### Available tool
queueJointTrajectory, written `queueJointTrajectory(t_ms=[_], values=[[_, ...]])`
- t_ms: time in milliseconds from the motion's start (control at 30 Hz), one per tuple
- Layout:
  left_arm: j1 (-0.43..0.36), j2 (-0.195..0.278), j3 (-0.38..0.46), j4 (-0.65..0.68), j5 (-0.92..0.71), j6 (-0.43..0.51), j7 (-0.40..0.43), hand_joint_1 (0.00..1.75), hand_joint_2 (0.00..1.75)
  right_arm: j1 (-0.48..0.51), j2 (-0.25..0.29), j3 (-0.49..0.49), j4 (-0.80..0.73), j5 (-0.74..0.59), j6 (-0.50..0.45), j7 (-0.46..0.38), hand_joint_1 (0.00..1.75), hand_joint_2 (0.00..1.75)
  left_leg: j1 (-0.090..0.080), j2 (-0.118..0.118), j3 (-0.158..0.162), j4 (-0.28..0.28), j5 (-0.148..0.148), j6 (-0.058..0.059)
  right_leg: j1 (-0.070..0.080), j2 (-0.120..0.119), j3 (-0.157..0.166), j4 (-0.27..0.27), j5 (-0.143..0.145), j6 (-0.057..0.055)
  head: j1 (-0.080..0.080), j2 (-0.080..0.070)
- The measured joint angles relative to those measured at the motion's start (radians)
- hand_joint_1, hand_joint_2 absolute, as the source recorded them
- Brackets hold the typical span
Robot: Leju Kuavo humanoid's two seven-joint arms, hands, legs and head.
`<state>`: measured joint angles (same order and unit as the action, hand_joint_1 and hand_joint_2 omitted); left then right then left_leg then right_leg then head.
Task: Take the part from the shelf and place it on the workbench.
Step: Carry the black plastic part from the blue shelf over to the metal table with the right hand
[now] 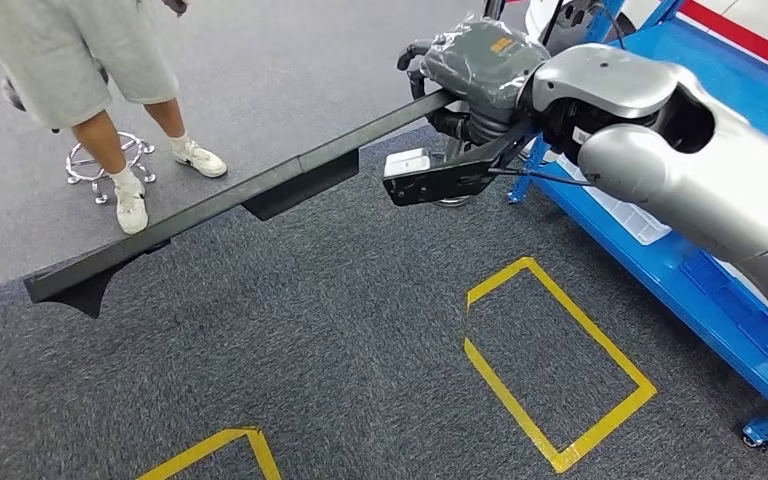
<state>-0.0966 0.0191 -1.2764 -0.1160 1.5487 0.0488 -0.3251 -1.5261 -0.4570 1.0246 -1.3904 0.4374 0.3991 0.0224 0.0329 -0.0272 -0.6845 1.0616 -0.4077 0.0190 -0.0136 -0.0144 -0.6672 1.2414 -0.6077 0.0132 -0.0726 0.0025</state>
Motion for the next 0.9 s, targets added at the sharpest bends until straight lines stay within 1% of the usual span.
queueJointTrajectory(t_ms=[33,67,100,133,167,200,233,267,300,333,367,400,433,467,500,533,567,600,633,667,700,733,767,800,833,867,900], values=[[0.0,0.0,0.0,0.0,0.001,-0.001,-0.001,0.0,1.75,0.002,-0.003,0.001,0.0,-0.001,0.001,-0.001,1.75,1.75,-0.001,-0.012,-0.003,0.0,0.003,0.002,0.001,0.009,-0.023,0.052,-0.02,-0.001,0.0,0.0],[0.0,0.0,0.0,0.0,0.001,-0.002,-0.002,0.0,1.75,0.005,-0.005,0.003,0.0,-0.001,0.003,-0.001,1.75,1.75,-0.003,-0.025,-0.006,-0.001,0.006,0.003,0.001,0.013,-0.034,0.077,-0.022,-0.004,0.0,0.0],[0.001,0.0,0.0,0.0,0.002,-0.003,-0.002,0.0,1.75,0.006,-0.006,0.006,0.0,-0.002,0.005,-0.001,1.75,1.75,-0.005,-0.039,-0.008,-0.001,0.008,0.003,0.002,0.017,-0.027,0.065,-0.004,-0.01,0.0,0.0],[0.001,0.0,0.0,0.0,0.003,-0.003,-0.002,0.0,1.75,0.007,-0.007,0.008,0.0,-0.003,0.006,-0.001,1.75,1.75,-0.007,-0.051,-0.009,-0.001,0.011,0.002,0.004,0.026,-0.002,0.015,0.03,-0.017,0.0,0.0],[0.002,-0.001,0.0,0.0,0.003,-0.004,-0.002,0.0,1.75,0.006,-0.007,0.009,0.0,-0.003,0.006,-0.002,1.75,1.75,-0.006,-0.064,-0.01,-0.001,0.013,0.001,0.006,0.053,0.03,-0.053,0.064,-0.028,0.0,0.0],[0.001,-0.001,0.0,0.0,0.003,-0.004,-0.001,0.0,1.75,0.006,-0.008,0.01,0.0,-0.004,0.007,-0.003,1.75,1.75,-0.005,-0.076,-0.012,-0.002,0.017,-0.002,0.008,0.085,0.059,-0.112,0.09,-0.038,-0.001,0.0],[-0.001,-0.002,0.0,0.0,0.003,-0.004,0.0,0.0,1.75,0.004,-0.01,0.01,0.0,-0.005,0.007,-0.005,1.75,1.75,-0.002,-0.088,-0.016,-0.003,0.022,-0.007,0.01,0.11,0.079,-0.156,0.107,-0.044,-0.001,0.0],[-0.002,-0.002,0.0,0.0,0.003,-0.004,0.001,0.0,1.75,0.003,-0.01,0.011,0.0,-0.007,0.008,-0.006,1.75,1.75,0.002,-0.099,-0.02,-0.005,0.027,-0.013,0.012,0.124,0.088,-0.177,0.11,-0.048,-0.001,0.0],[-0.003,-0.002,0.0,0.0,0.003,-0.004,0.003,0.0,1.75,0.003,-0.01,0.012,0.0,-0.008,0.009,-0.006,1.75,1.75,0.005,-0.113,-0.023,-0.009,0.033,-0.02,0.015,0.117,0.091,-0.184,0.111,-0.048,-0.001,0.0],[-0.002,-0.002,-0.001,0.0,0.003,-0.004,0.006,0.0,1.75,0.002,-0.01,0.013,0.0,-0.01,0.01,-0.006,1.75,1.75,0.007,-0.128,-0.024,-0.017,0.041,-0.028,0.018,0.1,0.095,-0.196,0.114,-0.048,0.0,0.0],[-0.001,-0.002,-0.001,0.0,0.003,-0.004,0.008,0.0,1.75,0.002,-0.009,0.014,0.0,-0.012,0.01,-0.007,1.75,1.75,0.006,-0.124,-0.026,-0.02,0.043,-0.033,0.015,0.081,0.102,-0.21,0.12,-0.047,-0.001,0.0],[0.0,-0.002,-0.003,0.0,0.003,-0.003,0.011,0.0,1.75,0.002,-0.009,0.015,0.0,-0.015,0.011,-0.007,1.75,1.75,0.002,-0.103,-0.031,-0.015,0.037,-0.036,0.013,0.063,0.109,-0.227,0.128,-0.047,-0.001,0.0],[0.001,-0.001,-0.004,0.0,0.003,-0.003,0.012,0.0,1.75,0.001,-0.009,0.017,0.0,-0.017,0.012,-0.008,1.75,1.75,-0.002,-0.069,-0.043,0.01,0.018,-0.038,0.011,0.044,0.115,-0.241,0.136,-0.046,-0.002,0.0],[0.002,0.0,-0.005,0.0,0.003,-0.003,0.012,0.0,1.75,0.0,-0.01,0.019,0.0,-0.019,0.012,-0.009,1.75,1.75,-0.004,-0.029,-0.063,0.056,-0.013,-0.038,0.011,0.027,0.117,-0.248,0.141,-0.046,-0.002,0.0],[0.002,0.0,-0.006,0.0,0.003,-0.002,0.013,0.0,1.75,0.0,-0.012,0.021,0.0,-0.021,0.013,-0.01,1.75,1.75,-0.006,-0.002,-0.086,0.114,-0.047,-0.04,0.013,0.013,0.115,-0.249,0.143,-0.046,-0.002,0.0],[0.002,0.0,-0.006,0.0,0.003,-0.002,0.013,0.0,1.75,0.003,-0.014,0.023,0.001,-0.022,0.013,-0.011,1.75,1.75,-0.006,0.012,-0.107,0.171,-0.074,-0.042,0.014,-0.004,0.112,-0.246,0.143,-0.046,-0.002,0.0],[0.002,0.001,-0.007,0.0,0.003,-0.002,0.013,0.0,1.75,0.006,-0.014,0.026,0.001,-0.022,0.012,-0.011,1.75,1.75,-0.005,0.018,-0.117,0.206,-0.086,-0.043,0.016,-0.019,0.108,-0.242,0.143,-0.046,-0.002,0.0],[0.001,0.001,-0.007,0.0,0.003,-0.002,0.013,0.0,1.75,0.01,-0.014,0.03,0.001,-0.022,0.012,-0.011,1.75,1.75,-0.005,0.022,-0.109,0.209,-0.082,-0.044,0.016,-0.034,0.104,-0.237,0.141,-0.046,-0.002,0.0],[0.002,0.002,-0.008,0.0,0.003,-0.002,0.013,0.0,1.75,0.013,-0.014,0.033,0.001,-0.022,0.012,-0.011,1.75,1.75,-0.006,0.027,-0.084,0.177,-0.065,-0.045,0.017,-0.049,0.101,-0.232,0.139,-0.044,-0.002,0.0],[0.002,0.004,-0.008,0.0,0.003,-0.002,0.013,0.0,1.75,0.015,-0.014,0.035,0.001,-0.022,0.012,-0.011,1.75,1.75,-0.007,0.039,-0.045,0.117,-0.043,-0.043,0.017,-0.062,0.099,-0.226,0.136,-0.041,-0.002,0.0],[0.002,0.005,-0.008,0.0,0.003,-0.002,0.013,0.0,1.75,0.016,-0.015,0.036,0.001,-0.022,0.012,-0.012,1.75,1.75,-0.011,0.058,-0.009,0.059,-0.028,-0.039,0.02,-0.074,0.095,-0.22,0.132,-0.037,-0.002,0.0],[0.003,0.006,-0.008,0.0,0.003,-0.002,0.013,0.0,1.75,0.016,-0.016,0.037,0.001,-0.022,0.011,-0.013,1.75,1.75,-0.016,0.07,0.016,0.014,-0.019,-0.032,0.022,-0.085,0.092,-0.214,0.128,-0.033,-0.002,0.0],[0.003,0.006,-0.009,0.0,0.004,-0.002,0.013,0.0,1.75,0.016,-0.018,0.037,0.001,-0.022,0.011,-0.013,1.75,1.75,-0.02,0.077,0.028,-0.01,-0.017,-0.025,0.025,-0.094,0.09,-0.21,0.126,-0.03,-0.002,0.0],[0.003,0.006,-0.009,0.0,0.006,-0.002,0.014,0.0,1.75,0.017,-0.018,0.037,0.001,-0.022,0.011,-0.013,1.75,1.75,-0.023,0.073,0.028,-0.013,-0.017,-0.017,0.028,-0.103,0.089,-0.208,0.125,-0.026,-0.002,0.0],[0.003,0.006,-0.01,0.0,0.008,-0.002,0.015,0.0,1.75,0.017,-0.017,0.038,0.001,-0.023,0.011,-0.012,1.75,1.75,-0.023,0.06,0.025,-0.016,-0.013,-0.011,0.028,-0.113,0.089,-0.207,0.124,-0.023,-0.002,0.0],[0.004,0.006,-0.012,0.0,0.01,-0.002,0.016,0.0,1.75,0.018,-0.016,0.038,0.001,-0.023,0.011,-0.012,1.75,1.75,-0.022,0.05,0.026,-0.02,-0.01,-0.006,0.026,-0.113,0.09,-0.206,0.121,-0.019,-0.002,0.0],[0.004,0.007,-0.013,0.0,0.011,-0.002,0.018,0.0,1.75,0.017,-0.015,0.039,0.001,-0.023,0.011,-0.012,1.75,1.75,-0.02,0.04,0.026,-0.024,-0.007,0.0,0.022,-0.097,0.088,-0.199,0.111,-0.014,-0.002,0.0]])
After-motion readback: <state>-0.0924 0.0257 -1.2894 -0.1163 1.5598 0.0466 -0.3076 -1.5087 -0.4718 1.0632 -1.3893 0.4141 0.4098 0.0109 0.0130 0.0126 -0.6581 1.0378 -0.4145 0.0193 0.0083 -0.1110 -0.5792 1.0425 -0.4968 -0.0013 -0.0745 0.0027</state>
